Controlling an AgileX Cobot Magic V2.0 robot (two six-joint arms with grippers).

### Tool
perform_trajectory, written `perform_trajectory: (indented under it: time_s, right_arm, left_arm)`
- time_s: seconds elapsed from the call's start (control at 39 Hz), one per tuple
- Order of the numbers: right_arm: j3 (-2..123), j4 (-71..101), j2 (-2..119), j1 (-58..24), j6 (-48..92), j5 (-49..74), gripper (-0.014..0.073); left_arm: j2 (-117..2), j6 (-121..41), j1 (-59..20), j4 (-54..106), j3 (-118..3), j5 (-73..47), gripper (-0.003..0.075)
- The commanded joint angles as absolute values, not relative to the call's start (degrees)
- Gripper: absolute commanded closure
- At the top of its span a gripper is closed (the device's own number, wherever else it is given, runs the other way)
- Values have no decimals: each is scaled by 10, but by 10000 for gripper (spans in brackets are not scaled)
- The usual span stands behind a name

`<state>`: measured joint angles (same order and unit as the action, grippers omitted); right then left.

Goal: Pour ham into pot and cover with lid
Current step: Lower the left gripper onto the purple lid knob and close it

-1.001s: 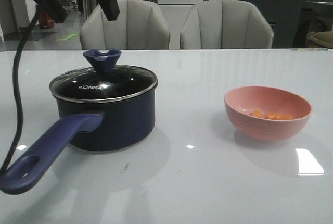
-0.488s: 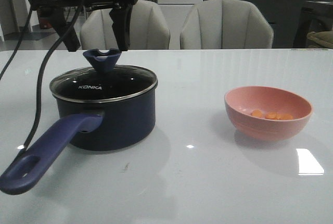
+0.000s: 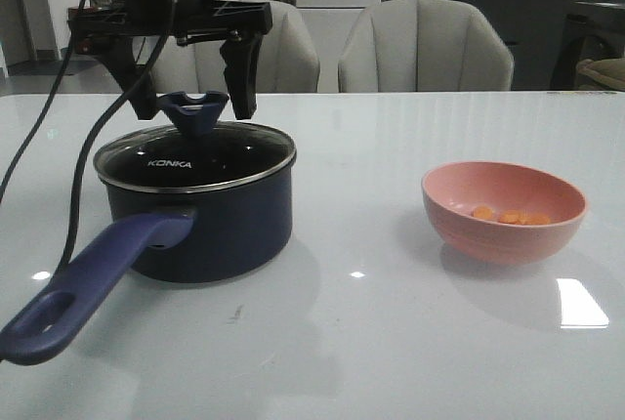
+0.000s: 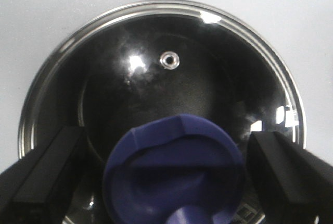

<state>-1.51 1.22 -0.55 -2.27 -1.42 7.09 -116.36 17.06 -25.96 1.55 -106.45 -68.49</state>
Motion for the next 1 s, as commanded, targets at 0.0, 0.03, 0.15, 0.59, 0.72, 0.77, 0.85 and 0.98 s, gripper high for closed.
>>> perform_trajectory:
  time_s: [0.0, 0.03, 0.15, 0.59, 0.72, 0.77, 0.85, 0.98]
  right_arm:
    - [-12, 3, -18, -21, -14, 27, 425]
    - [-12, 3, -18, -21, -14, 27, 425]
    - [-12, 3, -18, -21, -14, 27, 425]
    - [-12, 3, -18, -21, -14, 27, 425]
    - [-12, 3, -18, -21, -14, 27, 425]
    - [-12, 3, -18, -21, -14, 27, 425]
    - [-12, 3, -18, -21, -14, 27, 425]
    - [-12, 3, -18, -21, -14, 27, 425]
  left_arm:
    - [-1132, 190, -263, 19, -1083, -674, 129]
    - [-1132, 192, -263, 19, -1083, -673, 139]
    - [-1132, 192, -263, 24, -1083, -672, 193]
    - [-1132, 192, -263, 33, -1083, -682, 213]
    - [-1132, 192, -263, 33, -1083, -683, 267]
    - [-1132, 192, -263, 33, -1083, -683, 294]
    - [-1132, 192, -263, 33, -1083, -684, 342]
    - [-1132, 192, -263, 33, -1083, -684, 401]
